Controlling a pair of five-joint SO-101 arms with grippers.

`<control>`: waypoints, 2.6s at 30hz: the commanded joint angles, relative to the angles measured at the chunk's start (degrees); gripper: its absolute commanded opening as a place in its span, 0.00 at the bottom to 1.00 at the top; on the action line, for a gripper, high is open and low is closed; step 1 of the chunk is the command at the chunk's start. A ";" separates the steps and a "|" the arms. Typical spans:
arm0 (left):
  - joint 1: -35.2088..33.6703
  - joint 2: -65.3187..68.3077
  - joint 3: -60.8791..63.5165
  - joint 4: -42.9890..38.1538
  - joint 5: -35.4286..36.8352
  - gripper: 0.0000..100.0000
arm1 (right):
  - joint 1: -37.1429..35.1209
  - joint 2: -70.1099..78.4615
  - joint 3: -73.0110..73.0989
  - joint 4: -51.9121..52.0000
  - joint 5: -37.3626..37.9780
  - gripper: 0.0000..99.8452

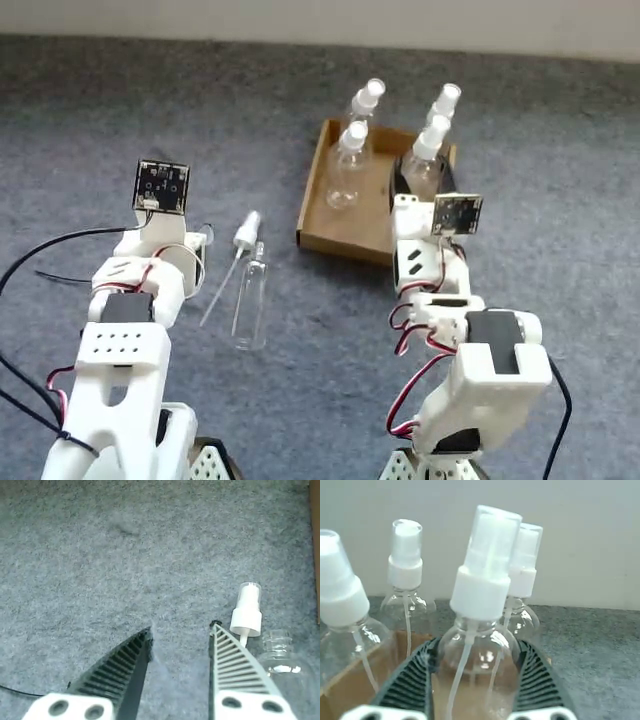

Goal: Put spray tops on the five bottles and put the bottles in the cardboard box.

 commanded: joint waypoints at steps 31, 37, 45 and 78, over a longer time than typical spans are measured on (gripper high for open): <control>-0.66 -0.04 -0.31 -1.05 -0.35 0.17 | 0.31 -0.48 -4.35 4.09 -3.78 0.00; -0.66 -0.04 -0.31 -1.05 -0.35 0.17 | 0.31 -0.48 -4.26 4.18 -3.78 0.01; -0.66 -0.04 -0.31 -0.97 -0.35 0.17 | 0.22 -0.48 -4.26 4.18 -3.78 0.16; -0.66 -0.04 -0.31 -0.97 -0.35 0.17 | 0.40 -1.01 -4.26 4.18 1.49 0.30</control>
